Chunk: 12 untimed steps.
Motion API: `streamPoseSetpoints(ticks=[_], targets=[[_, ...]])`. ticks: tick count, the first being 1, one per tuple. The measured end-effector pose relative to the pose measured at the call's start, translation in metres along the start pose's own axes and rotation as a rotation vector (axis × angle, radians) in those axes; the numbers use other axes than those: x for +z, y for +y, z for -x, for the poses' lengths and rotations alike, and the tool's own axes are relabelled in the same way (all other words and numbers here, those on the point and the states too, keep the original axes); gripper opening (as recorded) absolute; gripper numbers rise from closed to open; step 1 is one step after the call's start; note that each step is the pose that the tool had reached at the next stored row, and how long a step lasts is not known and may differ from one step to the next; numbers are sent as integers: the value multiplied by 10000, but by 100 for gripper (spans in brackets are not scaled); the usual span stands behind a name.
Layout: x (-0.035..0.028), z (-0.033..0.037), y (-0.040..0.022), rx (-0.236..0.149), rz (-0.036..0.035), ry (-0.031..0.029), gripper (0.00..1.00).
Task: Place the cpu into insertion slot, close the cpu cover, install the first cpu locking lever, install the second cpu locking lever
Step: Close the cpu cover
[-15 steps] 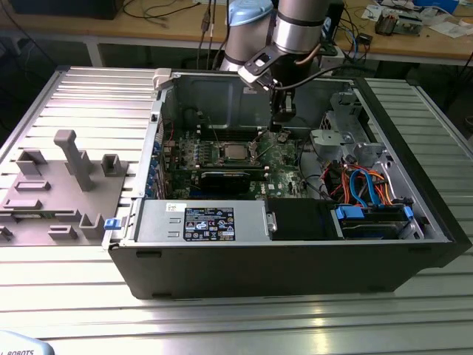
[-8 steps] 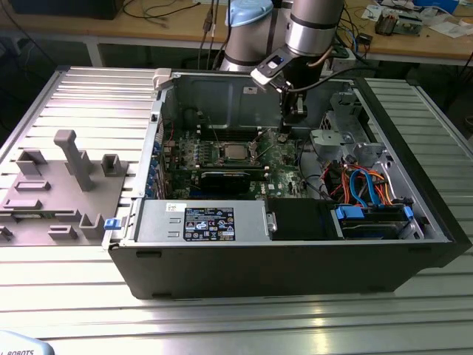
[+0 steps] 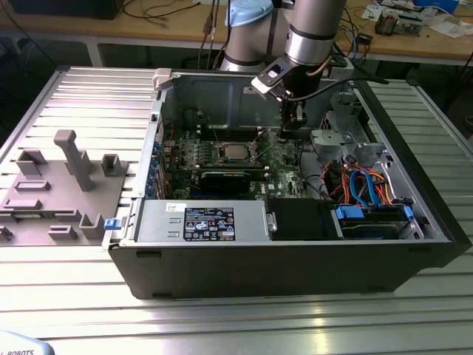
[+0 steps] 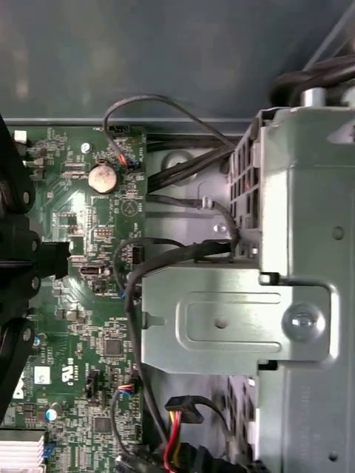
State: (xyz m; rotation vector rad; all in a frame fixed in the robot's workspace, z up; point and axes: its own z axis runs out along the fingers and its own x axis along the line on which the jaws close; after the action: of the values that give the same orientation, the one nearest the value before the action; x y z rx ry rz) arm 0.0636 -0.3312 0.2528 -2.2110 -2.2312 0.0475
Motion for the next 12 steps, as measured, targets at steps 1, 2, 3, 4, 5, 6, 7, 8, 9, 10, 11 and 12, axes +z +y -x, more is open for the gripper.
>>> streamPoseSetpoints(ticks=[1,2,3,4,5,6,7,8,9,10,11,12], targets=[[8,0,-26,-5,0,35,11],[15,-1,-49,-8,2,68,11],[24,-1,-89,-12,1,123,11],[29,-1,-116,-17,2,158,11],[31,-1,-138,-19,2,185,11],[33,-2,-167,-19,3,215,11],[34,-2,-191,-19,3,233,11],[35,-3,-225,-22,4,254,11],[36,-3,-250,-22,6,269,11],[38,-4,-322,-25,9,319,11],[41,-4,-368,-24,11,345,11],[44,-5,-407,-25,12,379,11]])
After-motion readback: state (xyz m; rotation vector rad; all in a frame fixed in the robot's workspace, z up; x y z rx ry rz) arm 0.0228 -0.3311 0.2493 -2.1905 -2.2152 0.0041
